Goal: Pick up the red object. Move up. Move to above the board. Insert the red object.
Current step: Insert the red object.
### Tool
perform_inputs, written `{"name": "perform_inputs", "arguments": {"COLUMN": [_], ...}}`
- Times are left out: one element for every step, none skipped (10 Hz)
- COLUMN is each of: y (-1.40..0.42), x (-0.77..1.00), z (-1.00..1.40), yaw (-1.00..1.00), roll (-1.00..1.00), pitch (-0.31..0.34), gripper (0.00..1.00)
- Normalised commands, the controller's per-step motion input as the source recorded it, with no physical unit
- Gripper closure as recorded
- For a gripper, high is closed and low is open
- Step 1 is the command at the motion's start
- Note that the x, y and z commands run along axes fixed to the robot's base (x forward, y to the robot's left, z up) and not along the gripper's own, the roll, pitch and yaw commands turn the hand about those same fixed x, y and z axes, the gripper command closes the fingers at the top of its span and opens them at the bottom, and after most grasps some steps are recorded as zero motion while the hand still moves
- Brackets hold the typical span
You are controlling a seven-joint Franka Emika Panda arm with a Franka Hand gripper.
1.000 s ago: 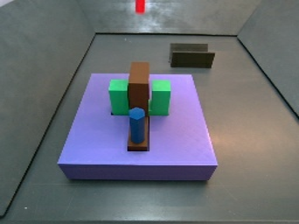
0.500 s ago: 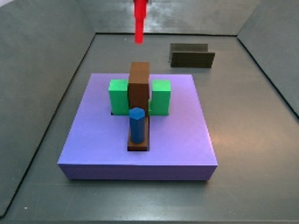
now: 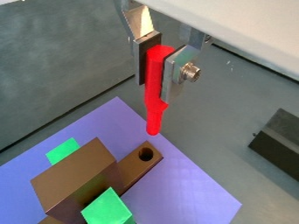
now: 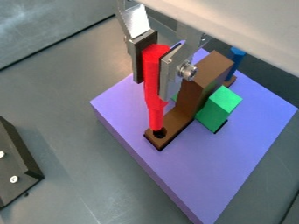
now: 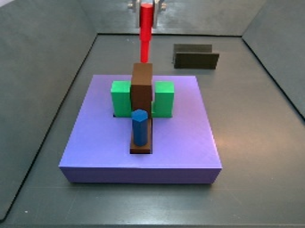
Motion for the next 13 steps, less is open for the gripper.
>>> {"name": "perform_inputs", "arguments": {"y": [-0.01, 0.0, -0.06, -0.02, -0.07, -0.1, -0.1, -0.1, 0.0, 0.0, 0.0, 0.0, 0.0], "x": [0.0, 0.0, 0.0, 0.0, 0.0, 0.07, 0.12, 0.18, 0.17, 0.1, -0.06, -0.16, -0.17], "z": [-0.43, -0.31, -0.23, -0.23, -0.13, -0.18, -0.2, -0.17, -0.2, -0.2, -0.19, -0.17, -0.18], "yaw": [-0.03, 0.0, 0.0, 0.0, 0.0, 0.0, 0.0, 0.0, 0.0, 0.0, 0.0, 0.0, 0.0], "roll": [0.02, 0.0, -0.02, -0.06, -0.1, -0.08, -0.02, -0.02, -0.01, 0.0, 0.0, 0.0, 0.0], "pitch": [-0.069, -0.087, -0.039, -0.049, -0.031, -0.034, -0.016, -0.01, -0.013, -0.01, -0.003, -0.009, -0.02], "gripper": [1.0, 1.0, 1.0, 1.0, 1.0, 1.0, 1.0, 1.0, 1.0, 1.0, 1.0, 1.0, 1.0]}}
